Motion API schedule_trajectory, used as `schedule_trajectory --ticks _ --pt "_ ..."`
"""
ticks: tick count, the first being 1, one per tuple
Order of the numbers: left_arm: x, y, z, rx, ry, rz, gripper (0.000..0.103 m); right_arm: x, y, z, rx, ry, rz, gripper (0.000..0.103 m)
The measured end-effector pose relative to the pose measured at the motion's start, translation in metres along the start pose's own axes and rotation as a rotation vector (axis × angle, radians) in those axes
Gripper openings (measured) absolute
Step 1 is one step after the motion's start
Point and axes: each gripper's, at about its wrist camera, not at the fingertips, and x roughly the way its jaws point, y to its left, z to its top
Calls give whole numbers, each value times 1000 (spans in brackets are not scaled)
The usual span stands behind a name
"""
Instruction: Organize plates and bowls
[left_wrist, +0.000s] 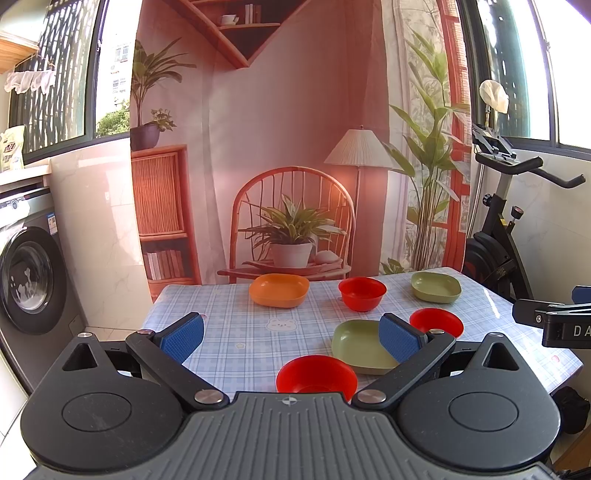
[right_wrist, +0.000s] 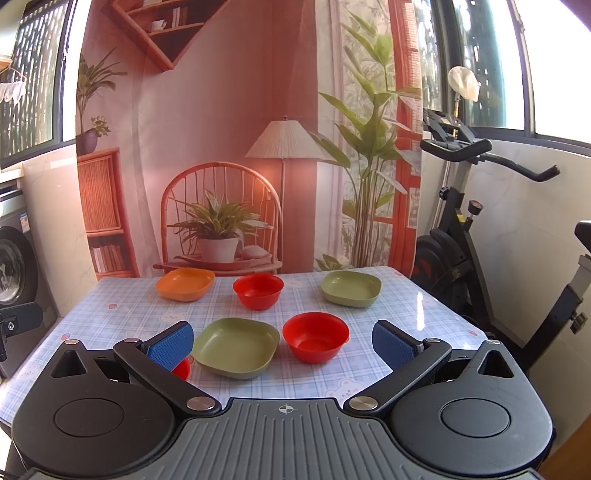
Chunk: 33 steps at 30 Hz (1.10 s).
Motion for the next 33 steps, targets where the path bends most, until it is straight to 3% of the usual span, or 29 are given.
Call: schedule_trajectory --ticks 33 --pt "0 2 0 -6 -1 6 102 2 -1 1 0 -1 -1 103"
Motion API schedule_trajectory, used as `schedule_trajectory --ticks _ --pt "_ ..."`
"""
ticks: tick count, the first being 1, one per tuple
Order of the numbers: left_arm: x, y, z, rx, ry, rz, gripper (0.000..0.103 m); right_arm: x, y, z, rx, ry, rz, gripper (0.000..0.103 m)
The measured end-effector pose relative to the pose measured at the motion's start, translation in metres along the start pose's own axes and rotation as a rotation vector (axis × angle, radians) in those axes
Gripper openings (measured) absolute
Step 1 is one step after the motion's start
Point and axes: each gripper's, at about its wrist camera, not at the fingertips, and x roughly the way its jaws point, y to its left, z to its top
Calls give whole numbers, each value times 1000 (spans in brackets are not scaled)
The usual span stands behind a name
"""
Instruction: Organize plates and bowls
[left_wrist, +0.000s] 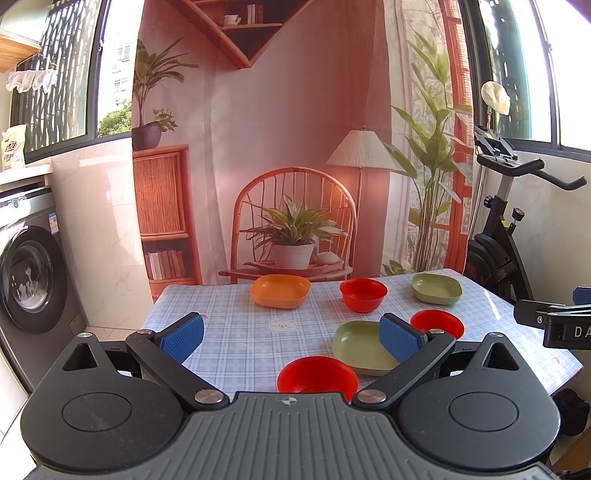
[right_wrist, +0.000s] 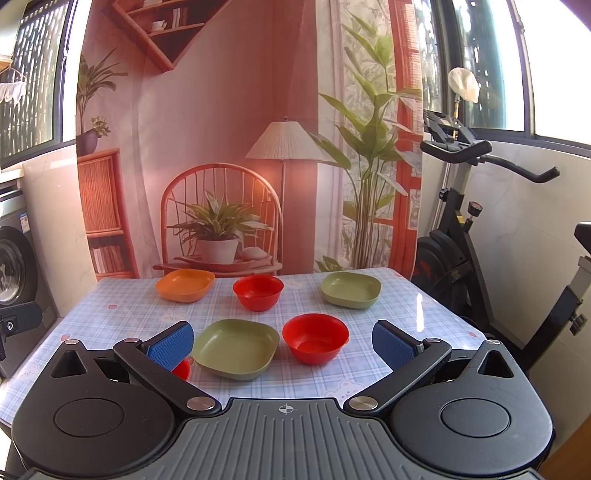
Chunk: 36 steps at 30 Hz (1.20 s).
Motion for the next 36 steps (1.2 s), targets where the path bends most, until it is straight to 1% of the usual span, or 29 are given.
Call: schedule_trajectory --ticks 5,8,11,12,15,18,22,29,32,34,36 --pt "8 2 6 -1 21 -6 103 4 0 4 -5 1 7 103" --pt "18 1 11 1 56 13 103 9 -2 11 -13 -14 17 103" --pt "30 6 17 11 45 51 103 18 -5 18 -16 -43 29 103" --pt "35 7 19 18 46 60 103 27 -3 27 -13 -57 37 103" --pt "52 13 29 34 54 71 103 48 -1 42 1 -58 60 103" --pt "67 17 40 52 55 61 102 72 6 50 4 -51 89 102" --pt "87 20 58 85 46 57 102 100 19 61 -7 -52 102 102" --pt "124 30 85 73 44 34 102 144 31 81 15 -57 120 100" --pt "141 35 90 81 43 42 102 162 30 87 25 -59 119 99" --pt "153 38 90 79 56 31 101 172 28 87 27 -59 119 98" --pt "168 44 86 63 96 1 100 185 29 82 21 -47 114 98"
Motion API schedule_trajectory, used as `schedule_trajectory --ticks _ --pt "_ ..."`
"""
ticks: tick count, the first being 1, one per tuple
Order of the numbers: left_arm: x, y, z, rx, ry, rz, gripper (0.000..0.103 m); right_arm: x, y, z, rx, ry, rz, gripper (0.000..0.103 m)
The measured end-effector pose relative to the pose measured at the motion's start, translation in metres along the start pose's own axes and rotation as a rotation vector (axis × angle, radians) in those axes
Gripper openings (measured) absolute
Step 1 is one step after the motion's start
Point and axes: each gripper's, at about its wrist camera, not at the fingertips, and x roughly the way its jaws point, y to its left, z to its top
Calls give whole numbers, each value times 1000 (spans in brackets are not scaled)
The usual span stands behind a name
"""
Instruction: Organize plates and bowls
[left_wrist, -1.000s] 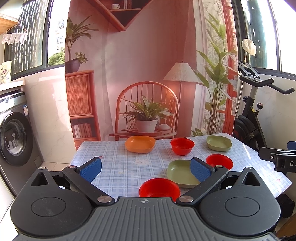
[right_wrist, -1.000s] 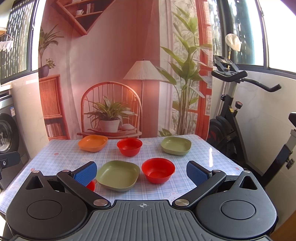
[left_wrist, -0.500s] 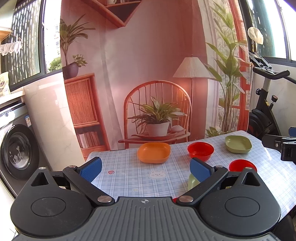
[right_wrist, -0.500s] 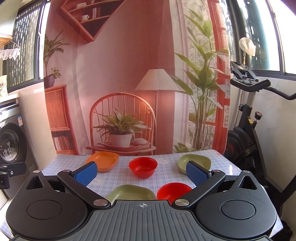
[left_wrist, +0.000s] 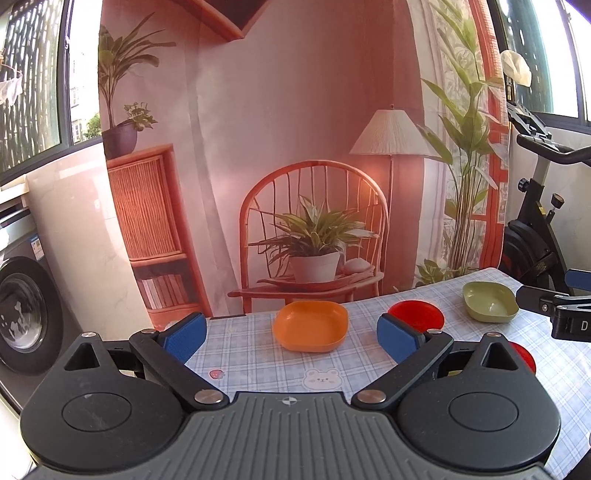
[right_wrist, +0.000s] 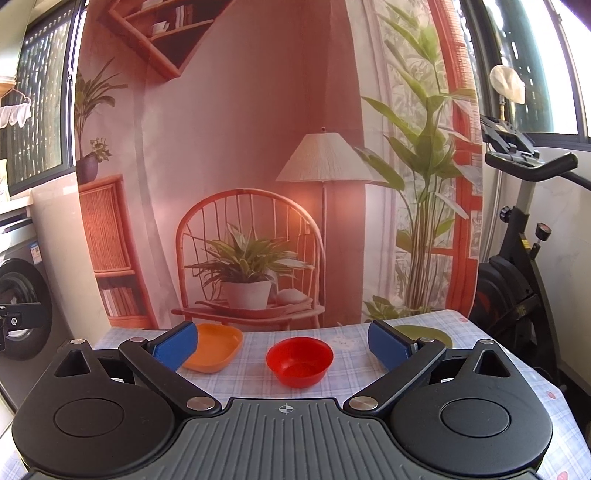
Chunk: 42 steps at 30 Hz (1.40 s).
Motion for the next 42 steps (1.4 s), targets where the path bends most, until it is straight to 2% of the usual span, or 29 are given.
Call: schedule_trajectory --ticks 2,3,5,12,15,22,25,29,33,35,42 --pt "16 3 -10 -32 78 -34 98 12 0 -8 -5 26 -4 98" --pt "24 5 -15 -45 120 -54 94 18 1 -15 -6 47 -2 96" --pt "37 4 -27 -40 183 -83 90 29 2 -26 -6 86 4 93" --pt "71 9 -57 27 307 -102 87 65 10 -55 21 201 43 81" --pt "80 15 -45 32 306 -111 84 79 16 -51 0 217 43 77" --pt "84 24 0 37 200 -118 84 99 28 -21 -4 179 44 75" --pt "87 22 4 49 192 -158 84 103 33 -20 -15 185 46 75" --pt "97 19 -15 55 267 -235 84 107 36 -38 -5 243 57 75" --pt "106 12 -42 100 369 -266 84 108 43 -66 -16 346 114 65" --pt "109 9 -52 108 410 -278 84 107 47 -76 -36 380 142 63" --pt "122 9 -78 61 543 -321 81 109 58 -90 -107 465 221 57"
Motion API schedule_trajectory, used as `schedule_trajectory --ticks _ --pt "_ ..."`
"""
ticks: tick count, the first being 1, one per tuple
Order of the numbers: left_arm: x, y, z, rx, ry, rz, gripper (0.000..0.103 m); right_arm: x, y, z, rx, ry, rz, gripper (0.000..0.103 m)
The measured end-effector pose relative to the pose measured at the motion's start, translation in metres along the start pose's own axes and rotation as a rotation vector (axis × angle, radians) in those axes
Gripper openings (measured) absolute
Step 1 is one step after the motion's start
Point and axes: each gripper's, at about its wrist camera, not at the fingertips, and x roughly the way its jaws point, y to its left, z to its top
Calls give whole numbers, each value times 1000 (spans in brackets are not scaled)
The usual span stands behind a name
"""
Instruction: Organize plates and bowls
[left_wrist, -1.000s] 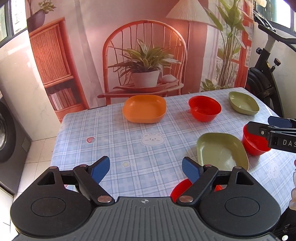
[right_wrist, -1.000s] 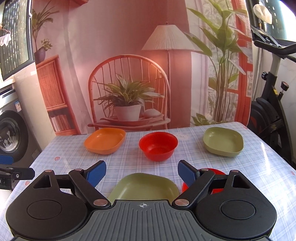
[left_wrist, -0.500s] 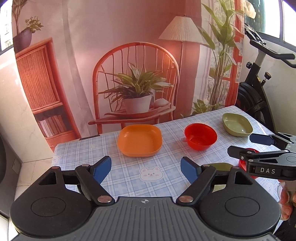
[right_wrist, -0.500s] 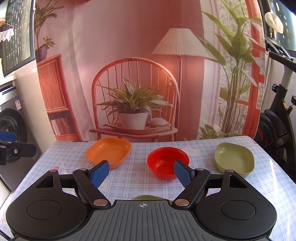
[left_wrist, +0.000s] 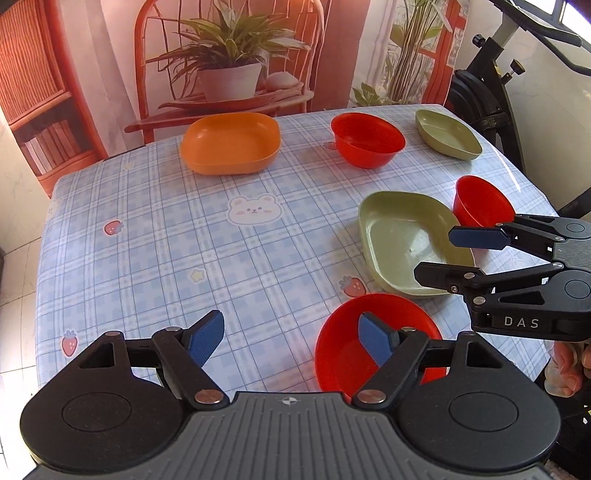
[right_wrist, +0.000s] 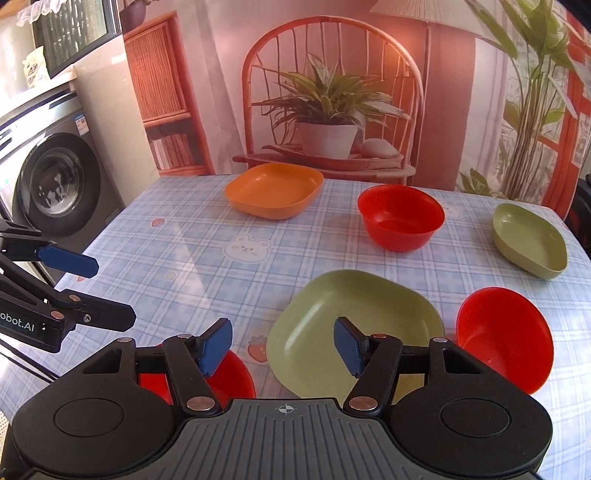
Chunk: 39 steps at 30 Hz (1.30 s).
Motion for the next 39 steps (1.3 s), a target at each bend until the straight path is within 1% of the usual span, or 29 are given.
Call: schedule_trajectory --ticks 4,7,9,12,14,15,16,18,20,24,27,29,31,32,33,35,36,39 --pt "4 0 -4 -39 29 -20 80 -1 -4 -1 2 42 18 51" --pt "7 -2 -9 -54 38 -35 80 -2 -3 -5 -9 64 33 51" --pt "10 -4 -10 -55 48 -43 80 -1 -3 -8 -23 95 57 51" --pt "14 -5 -9 -66 59 -44 74 1 1 -12 -47 132 77 51" --pt "14 -4 -11 -75 63 -60 74 0 2 -14 -55 144 83 51" --pt "14 -5 -13 -76 65 -65 71 0 3 -16 -56 149 85 51" --pt "14 -6 -14 -73 64 -64 60 -1 3 -17 -53 153 88 51" --pt "15 -9 -15 -66 69 -55 50 0 1 -20 -35 164 90 51" --pt "15 -11 -17 -61 67 -46 51 2 -1 -22 -18 175 96 50" --pt "13 -18 -18 -49 55 -41 51 7 -2 -27 5 198 95 38" --pt "16 -19 -20 -93 51 -41 51 9 -3 -31 32 206 104 32" --pt "17 -15 -23 -177 33 -48 51 10 -4 -32 47 200 99 31" --pt "20 -8 -28 -277 30 -91 51 9 -3 -34 44 195 80 31" --pt "22 -5 -31 -312 34 -112 51 10 -2 -34 43 198 81 31" --pt "25 -5 -34 -323 41 -116 51 10 -2 -35 46 201 89 31" --pt "28 -8 -36 -307 54 -81 48 11 -2 -36 58 207 107 31" --pt "29 -11 -37 -300 56 -66 44 12 -1 -37 65 208 112 30" --pt "30 -11 -39 -315 50 -76 43 13 0 -40 88 207 128 29"
